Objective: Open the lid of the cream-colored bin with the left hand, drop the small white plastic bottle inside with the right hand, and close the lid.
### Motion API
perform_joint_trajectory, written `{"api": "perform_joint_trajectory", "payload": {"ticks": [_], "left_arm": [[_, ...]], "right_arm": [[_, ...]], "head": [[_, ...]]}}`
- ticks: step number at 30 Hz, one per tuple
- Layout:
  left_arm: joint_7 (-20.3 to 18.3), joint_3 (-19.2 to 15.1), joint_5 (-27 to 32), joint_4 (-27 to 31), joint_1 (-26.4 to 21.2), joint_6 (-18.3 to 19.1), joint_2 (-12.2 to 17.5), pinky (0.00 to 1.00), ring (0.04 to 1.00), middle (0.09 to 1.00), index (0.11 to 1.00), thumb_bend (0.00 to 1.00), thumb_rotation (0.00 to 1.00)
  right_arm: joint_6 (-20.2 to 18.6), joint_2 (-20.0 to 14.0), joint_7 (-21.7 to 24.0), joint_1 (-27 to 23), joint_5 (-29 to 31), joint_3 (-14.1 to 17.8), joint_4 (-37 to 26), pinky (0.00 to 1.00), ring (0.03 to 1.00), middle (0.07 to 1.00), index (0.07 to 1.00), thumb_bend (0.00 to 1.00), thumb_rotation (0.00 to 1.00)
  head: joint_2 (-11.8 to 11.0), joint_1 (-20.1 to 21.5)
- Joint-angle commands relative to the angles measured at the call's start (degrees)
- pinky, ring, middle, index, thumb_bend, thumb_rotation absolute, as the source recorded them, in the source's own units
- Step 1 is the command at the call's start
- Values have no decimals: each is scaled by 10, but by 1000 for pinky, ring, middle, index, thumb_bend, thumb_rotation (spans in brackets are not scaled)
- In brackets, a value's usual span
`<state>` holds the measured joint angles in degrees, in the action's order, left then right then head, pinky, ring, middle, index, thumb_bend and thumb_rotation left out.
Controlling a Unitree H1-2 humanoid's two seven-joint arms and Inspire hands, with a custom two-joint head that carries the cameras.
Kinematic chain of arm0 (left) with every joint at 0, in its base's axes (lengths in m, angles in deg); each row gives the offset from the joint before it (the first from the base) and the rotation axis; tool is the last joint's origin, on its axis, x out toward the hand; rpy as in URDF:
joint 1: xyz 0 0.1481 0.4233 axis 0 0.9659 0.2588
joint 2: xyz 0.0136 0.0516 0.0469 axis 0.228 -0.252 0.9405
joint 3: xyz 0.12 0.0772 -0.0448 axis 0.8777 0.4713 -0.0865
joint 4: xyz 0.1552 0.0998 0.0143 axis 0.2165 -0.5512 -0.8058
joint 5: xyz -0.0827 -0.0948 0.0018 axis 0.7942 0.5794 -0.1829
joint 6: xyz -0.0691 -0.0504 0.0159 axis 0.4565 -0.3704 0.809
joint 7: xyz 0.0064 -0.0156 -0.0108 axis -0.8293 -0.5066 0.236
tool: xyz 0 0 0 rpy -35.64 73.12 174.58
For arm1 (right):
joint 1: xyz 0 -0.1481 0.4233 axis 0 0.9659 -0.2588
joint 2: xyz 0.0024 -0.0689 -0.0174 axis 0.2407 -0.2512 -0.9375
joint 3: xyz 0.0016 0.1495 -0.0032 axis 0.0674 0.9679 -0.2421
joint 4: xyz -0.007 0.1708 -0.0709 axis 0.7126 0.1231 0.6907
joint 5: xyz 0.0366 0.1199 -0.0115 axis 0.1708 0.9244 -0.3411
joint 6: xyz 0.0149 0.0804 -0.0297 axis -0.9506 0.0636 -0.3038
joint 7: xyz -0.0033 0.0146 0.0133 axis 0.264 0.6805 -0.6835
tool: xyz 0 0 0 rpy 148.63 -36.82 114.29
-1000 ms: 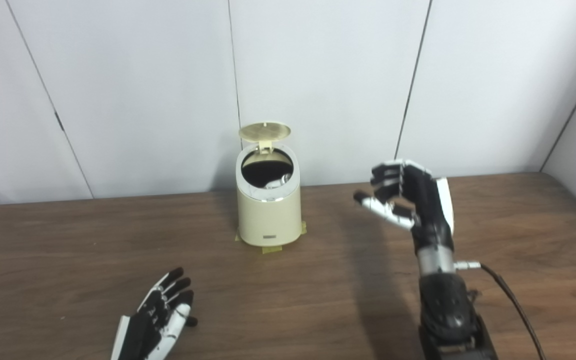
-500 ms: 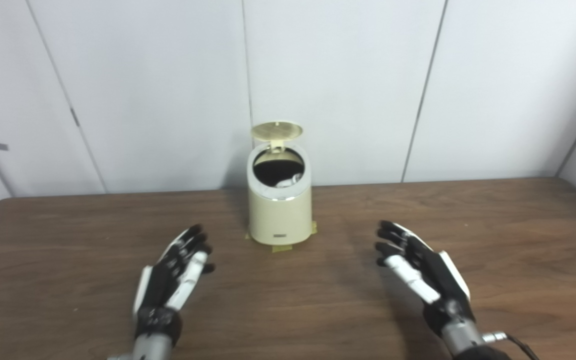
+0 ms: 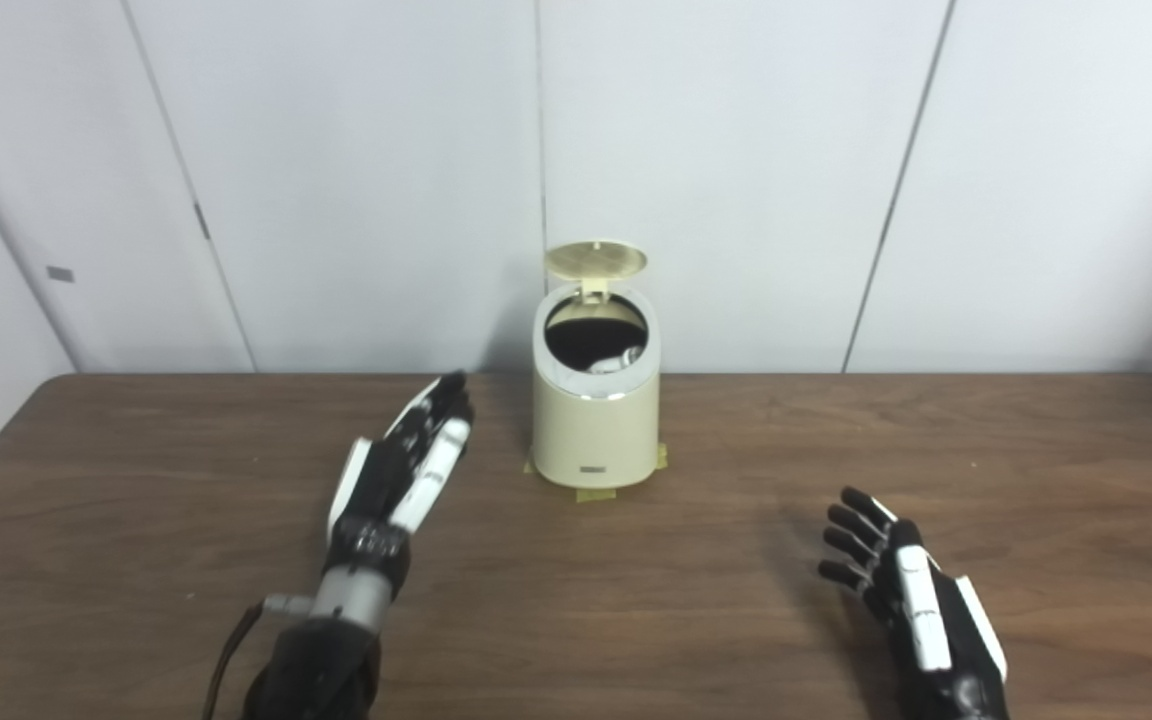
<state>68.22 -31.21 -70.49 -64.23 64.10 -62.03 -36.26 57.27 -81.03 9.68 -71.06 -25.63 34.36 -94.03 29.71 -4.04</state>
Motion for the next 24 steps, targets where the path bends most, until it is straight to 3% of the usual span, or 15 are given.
{"api": "perform_joint_trajectory", "payload": {"ticks": [1, 7, 15, 24], "left_arm": [[-2, -2, -12, -3, -35, -10, 0, 885, 899, 917, 932, 515, 736], [-1, -15, -11, -27, -84, -19, -2, 896, 899, 910, 919, 514, 721], [-5, -22, -19, -40, -135, -13, 3, 877, 893, 902, 908, 570, 719], [-1, -17, -49, -85, -198, -22, 6, 848, 867, 891, 891, 576, 698]], "right_arm": [[38, 3, 0, 2, 3, 2, -6, 759, 842, 846, 845, 497, 963], [76, 2, 9, 12, 12, -2, 16, 783, 860, 865, 845, 481, 968], [97, 4, 9, 14, 15, -2, 39, 775, 847, 845, 831, 477, 953], [100, 2, 17, 16, 10, -15, 40, 766, 835, 847, 843, 474, 916]], "head": [[-4, -4], [-26, -15], [-50, -15], [-53, -8]]}}
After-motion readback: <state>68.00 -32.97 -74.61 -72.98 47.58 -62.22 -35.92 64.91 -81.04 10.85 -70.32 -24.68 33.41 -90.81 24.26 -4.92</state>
